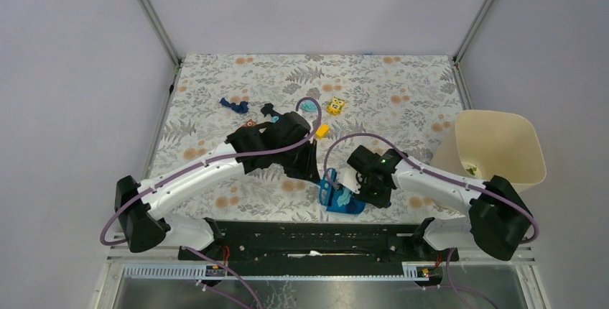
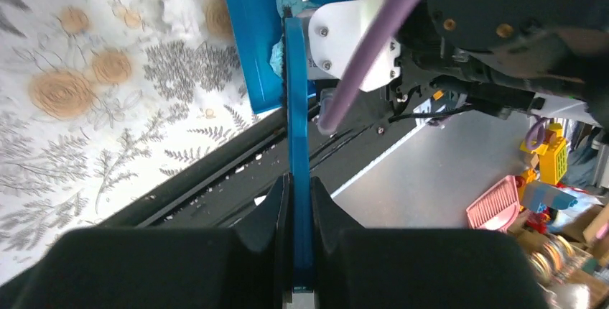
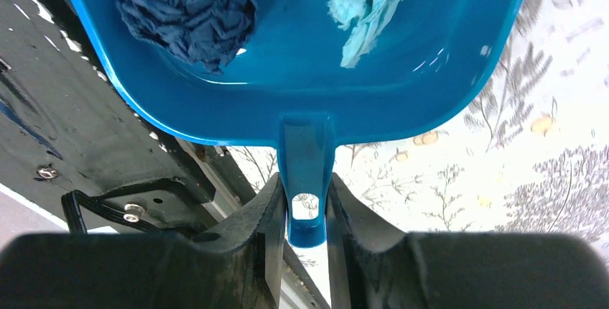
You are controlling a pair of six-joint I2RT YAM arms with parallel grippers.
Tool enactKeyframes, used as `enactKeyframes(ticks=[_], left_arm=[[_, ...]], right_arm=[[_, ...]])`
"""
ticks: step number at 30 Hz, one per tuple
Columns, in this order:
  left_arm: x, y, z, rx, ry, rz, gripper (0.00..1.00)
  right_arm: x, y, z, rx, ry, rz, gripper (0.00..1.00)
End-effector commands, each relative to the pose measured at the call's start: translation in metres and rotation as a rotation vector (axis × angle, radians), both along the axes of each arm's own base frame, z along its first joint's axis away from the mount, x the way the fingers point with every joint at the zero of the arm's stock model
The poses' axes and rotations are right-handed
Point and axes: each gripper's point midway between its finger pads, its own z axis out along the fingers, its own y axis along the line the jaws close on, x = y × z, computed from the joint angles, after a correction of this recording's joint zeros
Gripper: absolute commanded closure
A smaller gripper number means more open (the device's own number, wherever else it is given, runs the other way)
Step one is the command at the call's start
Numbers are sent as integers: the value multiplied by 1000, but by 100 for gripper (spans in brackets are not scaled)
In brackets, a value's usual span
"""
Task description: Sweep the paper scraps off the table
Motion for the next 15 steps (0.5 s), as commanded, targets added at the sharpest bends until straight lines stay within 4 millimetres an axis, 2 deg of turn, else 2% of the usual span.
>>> enactKeyframes(ticks=[1,5,9,15], left_arm=[[26,7,54,-13,-201,14,100],[66,32,39,132,-239,63,100],[100,59,18,393,-278,91,100],[121,58,-21,532,-231,57,100]], right_arm=[[1,-20,11,15,-31,-45,100],[3,-34,22,-16,-60,-52,100],[10,-49,32,-85,-103,-72,100],[16,-65,29,-186,-102,-108,100]])
